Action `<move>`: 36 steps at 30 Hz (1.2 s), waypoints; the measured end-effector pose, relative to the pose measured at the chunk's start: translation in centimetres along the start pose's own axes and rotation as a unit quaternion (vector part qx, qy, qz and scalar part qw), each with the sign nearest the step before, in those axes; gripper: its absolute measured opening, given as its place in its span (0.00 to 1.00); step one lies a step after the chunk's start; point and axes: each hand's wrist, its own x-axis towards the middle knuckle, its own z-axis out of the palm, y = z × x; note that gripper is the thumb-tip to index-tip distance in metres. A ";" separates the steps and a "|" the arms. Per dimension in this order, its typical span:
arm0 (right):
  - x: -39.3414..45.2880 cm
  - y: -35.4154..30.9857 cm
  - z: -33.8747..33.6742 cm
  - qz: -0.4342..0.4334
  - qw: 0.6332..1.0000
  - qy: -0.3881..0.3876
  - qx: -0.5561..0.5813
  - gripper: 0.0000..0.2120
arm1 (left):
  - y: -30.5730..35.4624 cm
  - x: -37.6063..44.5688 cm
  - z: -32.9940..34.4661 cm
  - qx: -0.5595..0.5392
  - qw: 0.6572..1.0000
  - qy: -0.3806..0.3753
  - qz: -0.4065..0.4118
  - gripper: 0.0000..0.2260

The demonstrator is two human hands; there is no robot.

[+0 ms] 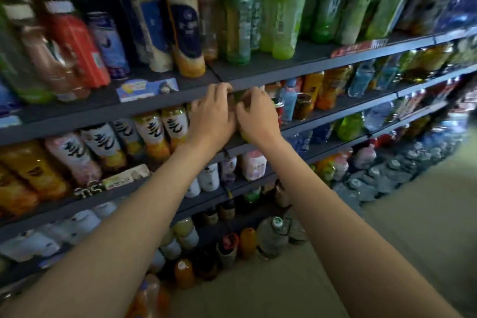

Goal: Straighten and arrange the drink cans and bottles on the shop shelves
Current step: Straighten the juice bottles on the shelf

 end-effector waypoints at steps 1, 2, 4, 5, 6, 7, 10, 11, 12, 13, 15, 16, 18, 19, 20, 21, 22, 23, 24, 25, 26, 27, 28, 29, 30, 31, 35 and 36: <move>0.0 1.6 -0.2 0.021 1.000 -0.009 0.007 0.11 | 0.2 0.6 1.6 0.003 1.000 -0.010 0.000 0.20; 0.0 3.0 -0.3 0.041 0.999 -0.020 0.008 0.11 | 0.0 1.2 3.2 0.003 1.000 -0.015 0.003 0.21; 0.1 5.7 -0.2 0.071 0.996 -0.053 -0.005 0.12 | -0.5 2.3 6.7 0.003 0.999 -0.038 0.017 0.23; 0.2 6.9 -0.1 0.082 0.994 -0.071 -0.012 0.12 | -1.0 2.9 8.3 0.003 0.999 -0.047 0.016 0.23; 0.4 8.0 -0.1 0.092 0.992 -0.085 -0.016 0.12 | -1.5 3.7 9.7 0.007 0.998 -0.058 0.008 0.24; 0.8 9.0 -0.2 0.100 0.990 -0.098 -0.018 0.12 | -2.0 4.4 10.8 0.008 0.998 -0.069 0.003 0.24; 2.7 11.9 0.0 0.123 0.985 -0.118 -0.031 0.14 | -2.6 6.7 13.7 -0.021 0.994 -0.097 -0.034 0.26; 3.4 12.9 0.2 0.125 0.984 -0.123 -0.038 0.15 | -2.8 7.5 14.7 -0.039 0.992 -0.104 -0.053 0.27; 4.3 13.8 0.5 0.124 0.983 -0.126 -0.044 0.16 | -2.7 8.2 15.6 -0.055 0.990 -0.105 -0.074 0.28; 5.2 14.6 0.8 0.122 0.983 -0.128 -0.049 0.18 | -2.7 9.1 16.4 -0.069 0.988 -0.101 -0.090 0.29; 6.8 16.1 1.4 0.120 0.981 -0.142 -0.053 0.21 | -2.7 10.4 17.9 -0.079 0.987 -0.095 -0.106 0.30; 7.4 16.7 1.9 0.117 0.980 -0.155 -0.050 0.23 | -2.8 10.9 18.5 -0.070 0.988 -0.093 -0.101 0.30; 7.9 17.5 2.9 0.107 0.973 -0.200 -0.041 0.29 | -2.9 11.6 19.4 -0.044 0.990 -0.095 -0.096 0.30; 8.0 17.7 3.3 0.105 0.968 -0.226 -0.037 0.30 | -2.9 11.8 19.7 -0.035 0.990 -0.095 -0.097 0.28; 8.2 18.2 3.7 0.102 0.963 -0.248 -0.034 0.30 | -2.7 12.0 20.0 -0.031 0.991 -0.089 -0.100 0.26; 8.5 18.7 4.0 0.097 0.958 -0.267 -0.035 0.29 | -2.5 12.2 20.3 -0.026 0.993 -0.070 -0.097 0.22; 8.9 19.3 4.2 0.089 0.955 -0.279 -0.035 0.28 | -2.1 12.4 20.6 -0.020 0.994 -0.048 -0.091 0.19; 9.3 19.9 4.3 0.077 0.954 -0.286 -0.038 0.26 | -1.7 12.6 21.1 -0.015 0.996 -0.025 -0.087 0.16; 9.8 20.7 4.4 0.057 0.955 -0.287 -0.039 0.25 | -1.1 12.8 21.5 -0.014 0.996 -0.013 -0.089 0.15; 10.1 21.5 4.3 0.036 0.958 -0.281 -0.041 0.24 | -0.5 12.9 22.1 -0.019 0.995 -0.008 -0.093 0.14; 10.4 22.3 4.2 0.022 0.963 -0.267 -0.045 0.23 | 0.2 12.9 22.8 -0.024 0.995 -0.018 -0.098 0.15; 10.7 23.0 4.0 0.017 0.968 -0.245 -0.046 0.23 | 0.8 12.9 23.6 -0.025 0.994 -0.027 -0.100 0.17; 11.2 23.7 3.5 0.014 0.973 -0.225 -0.045 0.24 | 1.3 13.0 24.4 -0.022 0.994 -0.034 -0.104 0.19; 11.7 24.3 3.1 0.006 0.975 -0.215 -0.046 0.26 | 1.8 13.1 25.0 -0.019 0.993 -0.037 -0.112 0.21; 12.3 24.8 2.8 -0.007 0.974 -0.221 -0.057 0.30 | 2.2 13.3 25.5 -0.017 0.991 -0.039 -0.126 0.23; 13.0 25.2 2.5 -0.016 0.969 -0.236 -0.074 0.33 | 2.6 13.5 25.8 -0.018 0.989 -0.041 -0.139 0.25; 14.6 26.3 2.5 0.010 0.952 -0.289 -0.096 0.37 | 3.6 14.1 26.3 -0.028 0.987 -0.071 -0.144 0.29; 14.9 26.4 2.7 0.012 0.955 -0.282 -0.093 0.36 | 3.6 14.2 26.3 -0.029 0.986 -0.071 -0.146 0.29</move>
